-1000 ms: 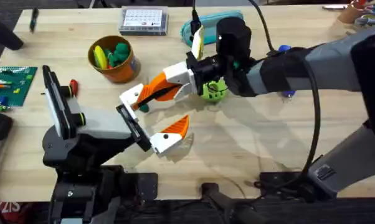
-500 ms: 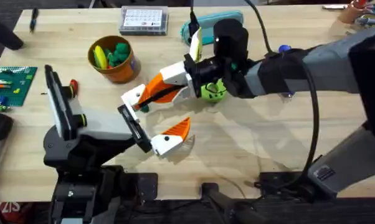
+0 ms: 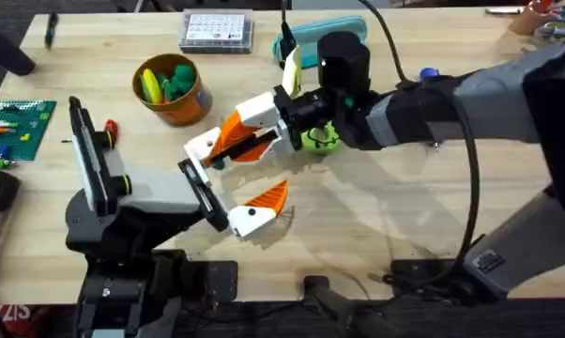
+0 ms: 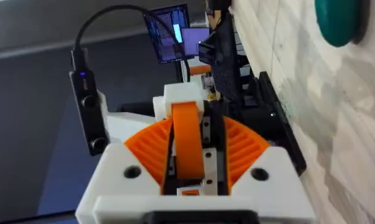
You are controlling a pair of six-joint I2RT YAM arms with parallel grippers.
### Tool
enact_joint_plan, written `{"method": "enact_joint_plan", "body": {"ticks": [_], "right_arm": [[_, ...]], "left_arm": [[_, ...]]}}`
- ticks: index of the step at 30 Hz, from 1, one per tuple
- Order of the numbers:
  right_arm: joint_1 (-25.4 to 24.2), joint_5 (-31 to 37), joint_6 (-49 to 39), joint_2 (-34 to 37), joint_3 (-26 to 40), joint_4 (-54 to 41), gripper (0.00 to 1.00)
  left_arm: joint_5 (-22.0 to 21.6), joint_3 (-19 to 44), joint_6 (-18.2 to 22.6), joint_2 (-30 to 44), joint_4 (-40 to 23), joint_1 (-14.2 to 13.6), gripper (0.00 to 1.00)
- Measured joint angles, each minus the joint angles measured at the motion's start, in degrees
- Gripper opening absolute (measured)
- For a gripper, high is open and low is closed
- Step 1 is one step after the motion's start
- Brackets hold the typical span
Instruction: Pick up the gripper from the table and insert it into the empty holder that is missing its gripper. Then pick up a screw, insert it into the mounting hole, and use the screwdriver to tighten it. Finally, clean up the table by picking up the vegetable and placing it into the bucket.
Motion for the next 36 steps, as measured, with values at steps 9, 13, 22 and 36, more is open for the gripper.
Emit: {"method": "enact_joint_plan", "body": {"ticks": [9,13,22,36], "right_arm": [[-0.33,-0.08,0.00,0.00,0.00,-0.18,0.469],[-0.75,-0.37,0.00,0.00,-0.01,0.02,0.479],[-2.02,-0.74,0.15,0.00,0.00,0.13,0.515],[-6.39,0.42,-0.16,0.00,0.00,0.08,0.930]], "left_arm": [[0.39,0.00,0.39,0.00,-0.02,0.00,0.989],[0.63,0.00,0.38,0.00,-0.09,-0.01,0.989],[1.53,0.00,0.36,0.00,-0.19,-0.13,0.989],[3.47,0.00,0.39,0.00,-0.42,-0.66,0.988]]}}
